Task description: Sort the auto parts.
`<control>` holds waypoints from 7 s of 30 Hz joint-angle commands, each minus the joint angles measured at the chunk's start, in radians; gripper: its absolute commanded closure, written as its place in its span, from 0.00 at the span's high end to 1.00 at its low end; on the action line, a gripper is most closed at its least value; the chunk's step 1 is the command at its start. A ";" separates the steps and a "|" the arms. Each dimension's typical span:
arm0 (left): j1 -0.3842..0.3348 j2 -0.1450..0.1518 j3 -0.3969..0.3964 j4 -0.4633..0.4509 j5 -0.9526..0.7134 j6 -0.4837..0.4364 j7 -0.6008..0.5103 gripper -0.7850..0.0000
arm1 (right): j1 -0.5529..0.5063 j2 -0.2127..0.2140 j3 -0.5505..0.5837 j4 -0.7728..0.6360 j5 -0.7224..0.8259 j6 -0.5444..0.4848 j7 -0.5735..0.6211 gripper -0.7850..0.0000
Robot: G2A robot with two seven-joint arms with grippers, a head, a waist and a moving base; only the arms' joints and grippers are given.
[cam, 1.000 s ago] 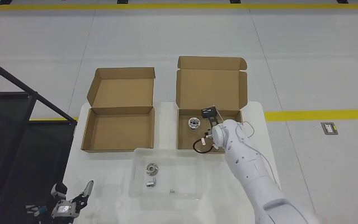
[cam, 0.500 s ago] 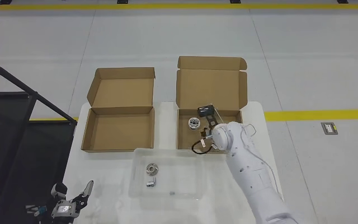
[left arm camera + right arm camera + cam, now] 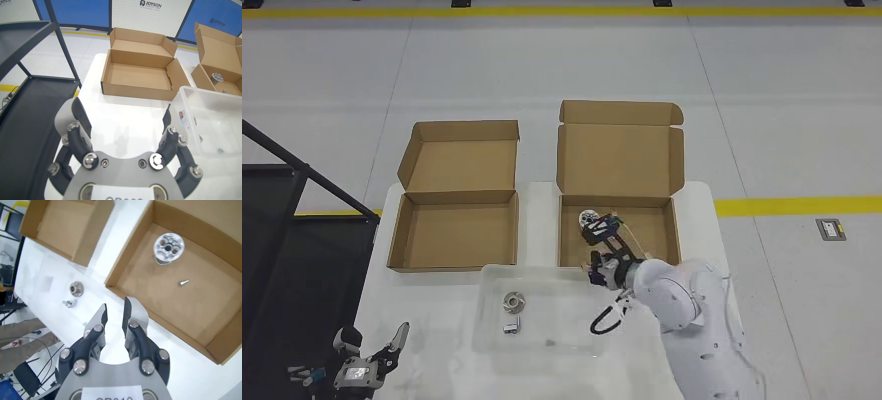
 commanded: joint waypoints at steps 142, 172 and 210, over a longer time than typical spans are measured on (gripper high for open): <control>0.000 0.000 0.000 0.000 0.000 0.000 0.000 1.00 | 0.826 -0.116 -0.944 1.015 0.475 -0.250 -0.148 0.00; 0.000 0.000 0.000 0.000 0.000 0.000 0.000 1.00 | 0.200 0.278 -0.110 0.076 0.316 -0.111 -0.190 0.00; 0.000 0.000 0.000 0.000 0.000 0.000 0.000 1.00 | 0.289 0.342 0.008 0.551 0.618 -0.124 -0.608 0.00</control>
